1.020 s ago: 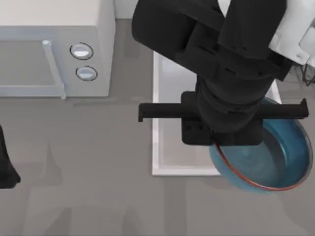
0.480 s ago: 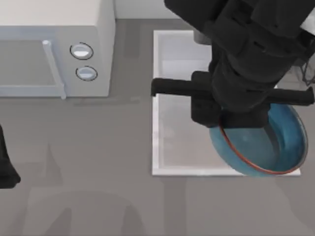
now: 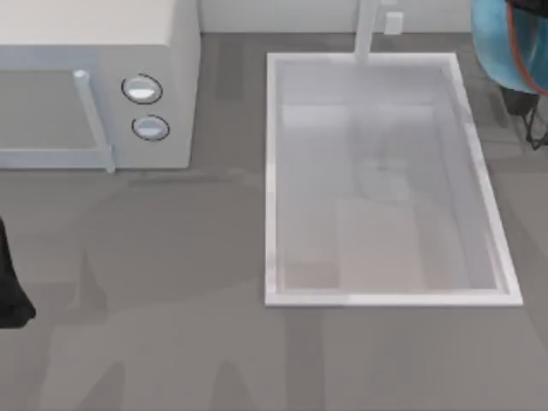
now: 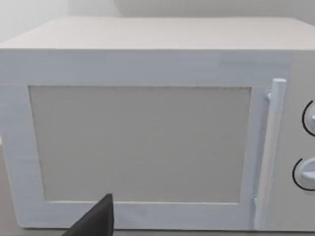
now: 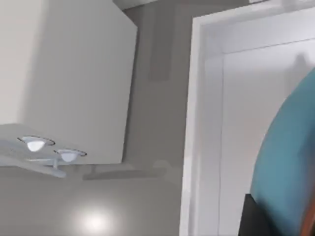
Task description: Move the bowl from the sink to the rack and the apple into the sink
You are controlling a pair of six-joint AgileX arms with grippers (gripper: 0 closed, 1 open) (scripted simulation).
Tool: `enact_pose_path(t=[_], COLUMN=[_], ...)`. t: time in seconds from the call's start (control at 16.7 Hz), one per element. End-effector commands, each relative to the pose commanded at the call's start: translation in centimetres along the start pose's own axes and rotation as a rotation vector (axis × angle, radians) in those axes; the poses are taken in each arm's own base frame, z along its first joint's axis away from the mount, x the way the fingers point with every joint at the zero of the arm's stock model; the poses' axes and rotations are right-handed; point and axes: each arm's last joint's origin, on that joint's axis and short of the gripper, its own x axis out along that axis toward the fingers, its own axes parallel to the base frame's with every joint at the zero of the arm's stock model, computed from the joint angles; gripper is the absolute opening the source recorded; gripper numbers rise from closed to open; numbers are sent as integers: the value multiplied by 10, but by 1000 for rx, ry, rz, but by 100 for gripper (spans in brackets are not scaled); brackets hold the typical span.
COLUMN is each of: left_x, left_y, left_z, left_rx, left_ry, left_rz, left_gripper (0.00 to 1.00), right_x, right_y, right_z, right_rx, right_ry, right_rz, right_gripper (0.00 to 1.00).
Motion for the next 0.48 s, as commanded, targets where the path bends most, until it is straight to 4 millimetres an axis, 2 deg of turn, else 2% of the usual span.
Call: enact_pose_path(t=[0.12, 0.24, 0.36, 0.48], left_x=[0, 0, 0, 0], left_y=[0, 0, 0, 0], left_z=[0, 0, 0, 0], left_rx=[0, 0, 0, 0], left_ry=[0, 0, 0, 0], left_rz=[0, 0, 0, 0], left_gripper=[100, 100, 100, 100], right_x=[-19, -44, -70, -93], right_y=[-41, -82, -117, -144], right_z=[29, 49, 61, 66], right_rx=[-62, -150, -246, -333], right_ry=[-218, -425, -593, -709], right_rz=[18, -19, -95, -181], right_gripper=[0, 0, 0, 0])
